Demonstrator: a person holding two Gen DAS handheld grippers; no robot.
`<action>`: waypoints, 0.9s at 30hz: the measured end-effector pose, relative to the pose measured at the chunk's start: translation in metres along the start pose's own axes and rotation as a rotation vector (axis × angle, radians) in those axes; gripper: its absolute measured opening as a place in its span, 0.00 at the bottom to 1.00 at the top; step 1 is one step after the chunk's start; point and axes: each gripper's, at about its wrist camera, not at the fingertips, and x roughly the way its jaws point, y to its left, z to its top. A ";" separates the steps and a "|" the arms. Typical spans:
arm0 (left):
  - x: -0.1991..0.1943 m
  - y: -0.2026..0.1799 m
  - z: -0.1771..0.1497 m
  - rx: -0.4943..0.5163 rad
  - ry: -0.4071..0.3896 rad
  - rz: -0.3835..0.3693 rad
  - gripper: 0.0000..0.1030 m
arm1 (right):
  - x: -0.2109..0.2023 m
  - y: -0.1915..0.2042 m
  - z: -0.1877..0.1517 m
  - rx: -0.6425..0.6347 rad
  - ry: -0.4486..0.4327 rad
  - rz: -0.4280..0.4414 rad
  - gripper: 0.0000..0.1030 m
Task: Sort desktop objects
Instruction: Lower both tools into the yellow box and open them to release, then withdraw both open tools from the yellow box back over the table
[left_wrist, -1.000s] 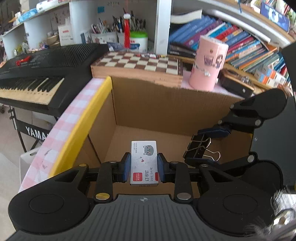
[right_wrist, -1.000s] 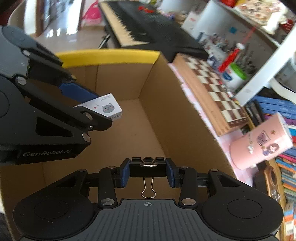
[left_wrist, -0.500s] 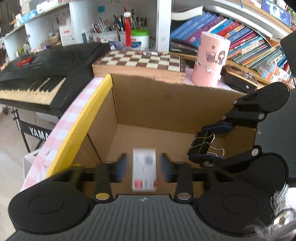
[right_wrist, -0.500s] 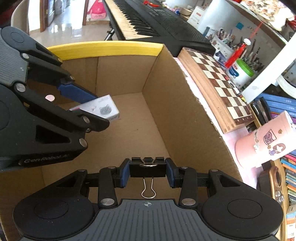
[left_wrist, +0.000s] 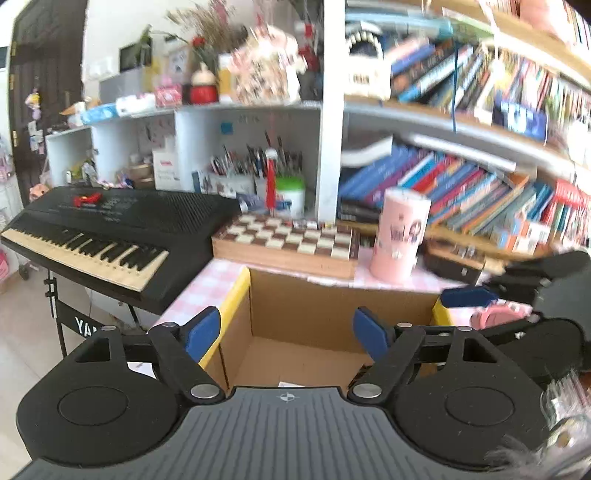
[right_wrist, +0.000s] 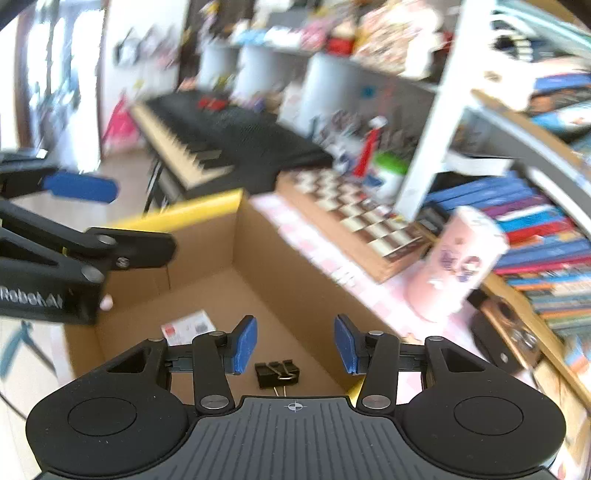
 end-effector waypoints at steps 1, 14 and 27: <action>-0.008 0.001 0.001 -0.009 -0.015 -0.003 0.77 | -0.010 -0.001 -0.001 0.024 -0.017 -0.013 0.45; -0.098 0.002 -0.033 -0.071 -0.075 0.013 0.87 | -0.113 0.002 -0.043 0.346 -0.151 -0.192 0.45; -0.160 0.000 -0.095 -0.033 -0.002 0.008 0.87 | -0.157 0.055 -0.116 0.524 -0.020 -0.286 0.45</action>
